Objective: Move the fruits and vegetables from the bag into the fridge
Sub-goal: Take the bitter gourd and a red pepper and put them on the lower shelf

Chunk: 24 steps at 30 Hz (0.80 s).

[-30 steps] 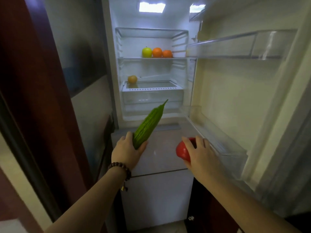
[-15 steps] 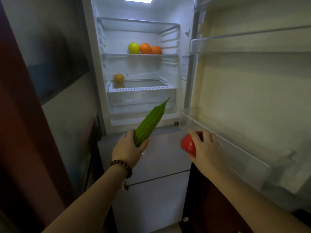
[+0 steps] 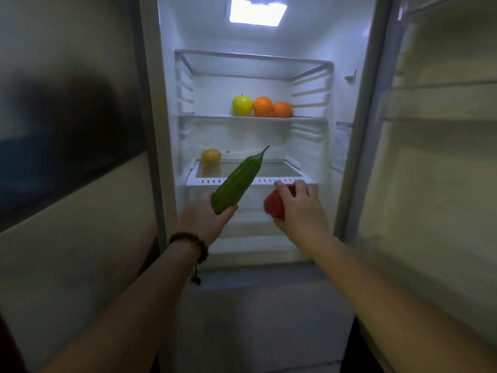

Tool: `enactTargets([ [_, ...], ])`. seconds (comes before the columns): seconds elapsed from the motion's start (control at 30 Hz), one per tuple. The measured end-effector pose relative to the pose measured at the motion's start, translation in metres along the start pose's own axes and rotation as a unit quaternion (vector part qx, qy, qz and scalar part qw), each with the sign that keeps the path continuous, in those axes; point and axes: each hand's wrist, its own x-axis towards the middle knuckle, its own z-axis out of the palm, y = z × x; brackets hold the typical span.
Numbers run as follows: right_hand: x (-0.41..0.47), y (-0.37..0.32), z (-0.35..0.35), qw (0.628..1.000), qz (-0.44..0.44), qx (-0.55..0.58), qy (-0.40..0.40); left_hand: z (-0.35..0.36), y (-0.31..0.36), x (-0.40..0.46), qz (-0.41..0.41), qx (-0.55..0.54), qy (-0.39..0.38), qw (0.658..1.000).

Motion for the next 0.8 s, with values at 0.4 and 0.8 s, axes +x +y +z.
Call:
enactTargets([
  [0.4,0.159,0.055,0.034,0.999,0.035,-0.012,0.012,0.046,0.038,0.197,0.087,0.234,-0.06,0.966],
  [0.8,0.217,0.089,0.079,0.995,0.098,-0.009,-0.016,0.155,-0.004,0.329,0.218,0.28,-0.07,0.932],
])
